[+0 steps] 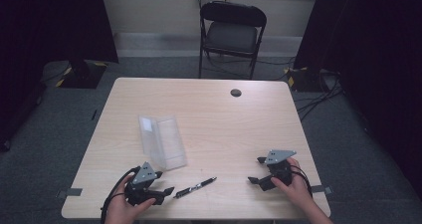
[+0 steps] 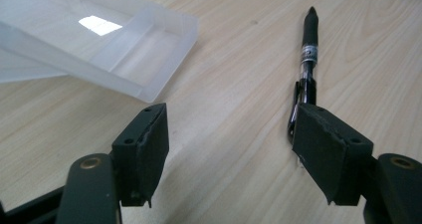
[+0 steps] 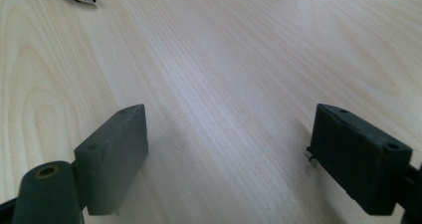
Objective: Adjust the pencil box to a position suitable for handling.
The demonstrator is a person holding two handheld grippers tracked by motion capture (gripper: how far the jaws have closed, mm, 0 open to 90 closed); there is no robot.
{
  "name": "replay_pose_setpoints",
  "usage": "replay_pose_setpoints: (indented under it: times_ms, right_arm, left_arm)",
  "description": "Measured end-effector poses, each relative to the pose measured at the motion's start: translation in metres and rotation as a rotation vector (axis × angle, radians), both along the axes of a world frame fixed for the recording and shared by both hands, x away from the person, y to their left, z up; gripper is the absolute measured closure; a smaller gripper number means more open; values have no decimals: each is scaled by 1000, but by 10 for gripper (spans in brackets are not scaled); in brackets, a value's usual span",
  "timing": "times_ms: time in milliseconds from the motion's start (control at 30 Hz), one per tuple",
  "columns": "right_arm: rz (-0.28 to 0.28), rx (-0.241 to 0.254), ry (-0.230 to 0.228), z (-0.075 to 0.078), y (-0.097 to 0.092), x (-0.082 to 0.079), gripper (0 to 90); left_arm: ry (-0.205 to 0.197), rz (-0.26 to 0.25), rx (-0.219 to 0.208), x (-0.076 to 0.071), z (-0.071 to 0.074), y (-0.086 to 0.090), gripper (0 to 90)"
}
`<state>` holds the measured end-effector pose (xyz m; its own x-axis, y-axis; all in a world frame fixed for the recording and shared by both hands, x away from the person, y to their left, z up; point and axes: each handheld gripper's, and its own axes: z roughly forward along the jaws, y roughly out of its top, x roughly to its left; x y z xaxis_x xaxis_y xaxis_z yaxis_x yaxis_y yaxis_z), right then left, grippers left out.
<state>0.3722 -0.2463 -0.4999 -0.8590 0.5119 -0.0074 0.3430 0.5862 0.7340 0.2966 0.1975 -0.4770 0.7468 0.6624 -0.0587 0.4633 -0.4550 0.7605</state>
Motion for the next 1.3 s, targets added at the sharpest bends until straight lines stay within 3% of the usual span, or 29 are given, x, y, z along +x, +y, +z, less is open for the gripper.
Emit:
replay_pose_setpoints:
  times_ms: [400, 433, 600, 867, 1133, 1300]
  right_arm:
    - [0, 0, 0, 0, 0, 0, 144]
    - [0, 0, 0, 0, 0, 0, 144]
    - [1, 1, 0, 0, 0, 0, 144]
    - [0, 0, 0, 0, 0, 0, 144]
    - [0, 0, 0, 0, 0, 0, 145]
    - [0, 0, 0, 0, 0, 0, 144]
  left_arm:
    - [-12, -11, -27, 5, 10, -7, 306]
    - [0, -8, -36, 6, 10, -9, 306]
    - [-8, -17, -14, 8, 10, -14, 306]
    - [2, -23, -20, 11, 11, -26, 306]
    - [-5, -25, -7, 23, 14, -36, 308]
    - [-9, -16, -20, 31, 17, -42, 315]
